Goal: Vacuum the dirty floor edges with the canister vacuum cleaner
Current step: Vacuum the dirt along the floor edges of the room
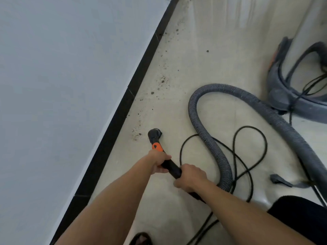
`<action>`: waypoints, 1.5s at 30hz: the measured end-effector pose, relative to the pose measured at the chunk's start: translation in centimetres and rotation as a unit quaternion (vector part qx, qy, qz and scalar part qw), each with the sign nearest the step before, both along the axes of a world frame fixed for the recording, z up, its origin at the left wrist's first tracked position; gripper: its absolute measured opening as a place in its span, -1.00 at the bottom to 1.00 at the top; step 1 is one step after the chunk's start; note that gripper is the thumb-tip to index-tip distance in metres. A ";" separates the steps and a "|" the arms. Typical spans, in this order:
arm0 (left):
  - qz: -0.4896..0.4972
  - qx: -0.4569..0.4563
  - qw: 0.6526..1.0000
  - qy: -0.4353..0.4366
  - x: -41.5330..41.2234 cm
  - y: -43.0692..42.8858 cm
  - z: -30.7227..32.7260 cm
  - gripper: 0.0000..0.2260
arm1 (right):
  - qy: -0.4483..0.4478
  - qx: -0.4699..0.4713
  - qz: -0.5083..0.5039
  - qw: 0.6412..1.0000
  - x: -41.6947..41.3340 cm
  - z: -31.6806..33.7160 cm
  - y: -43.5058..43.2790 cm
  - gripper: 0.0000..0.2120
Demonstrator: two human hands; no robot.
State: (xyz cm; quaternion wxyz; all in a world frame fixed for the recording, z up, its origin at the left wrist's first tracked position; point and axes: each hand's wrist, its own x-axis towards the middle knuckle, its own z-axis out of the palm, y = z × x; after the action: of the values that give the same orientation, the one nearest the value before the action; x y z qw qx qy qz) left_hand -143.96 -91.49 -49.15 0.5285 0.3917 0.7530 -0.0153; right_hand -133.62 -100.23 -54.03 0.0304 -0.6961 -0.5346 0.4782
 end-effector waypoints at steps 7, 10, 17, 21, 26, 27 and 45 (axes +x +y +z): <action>-0.109 -0.075 0.990 0.058 -2.9 1.6 3.7 -0.78 | 0.007 -0.006 0.078 0.997 -1.3 1.5 1.8 -0.58; -0.098 -0.102 0.989 0.036 -4.5 2.4 2.7 -0.73 | -0.002 0.006 0.099 0.995 -2.1 0.3 2.0 -0.62; 0.116 -0.061 0.987 -0.092 -11.1 2.4 -3.4 -0.68 | -0.066 0.077 0.161 0.982 -5.7 -3.1 2.8 -0.73; 0.208 -0.029 0.956 -0.203 -11.9 3.5 -6.9 -0.69 | -0.125 0.131 0.161 0.970 -5.5 -5.2 4.8 -0.76; 0.224 0.025 0.943 -0.246 -11.6 4.9 -8.4 -0.68 | -0.150 0.150 0.140 0.967 -6.0 -6.0 6.4 -0.82; 0.232 0.020 0.942 -0.243 -12.1 4.4 -8.6 -0.66 | -0.150 0.147 0.148 0.966 -6.3 -6.0 5.9 -0.81; 0.223 0.040 0.945 -0.234 -13.5 11.0 -9.1 -0.62 | -0.134 0.157 0.147 0.967 -7.7 -6.0 11.7 -0.75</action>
State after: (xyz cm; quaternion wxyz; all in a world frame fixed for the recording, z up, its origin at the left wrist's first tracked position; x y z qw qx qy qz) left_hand -157.44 -80.47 -58.25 0.6632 0.2269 0.6767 0.2253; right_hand -141.34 -88.51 -60.03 -0.0028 -0.6541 -0.6986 0.2900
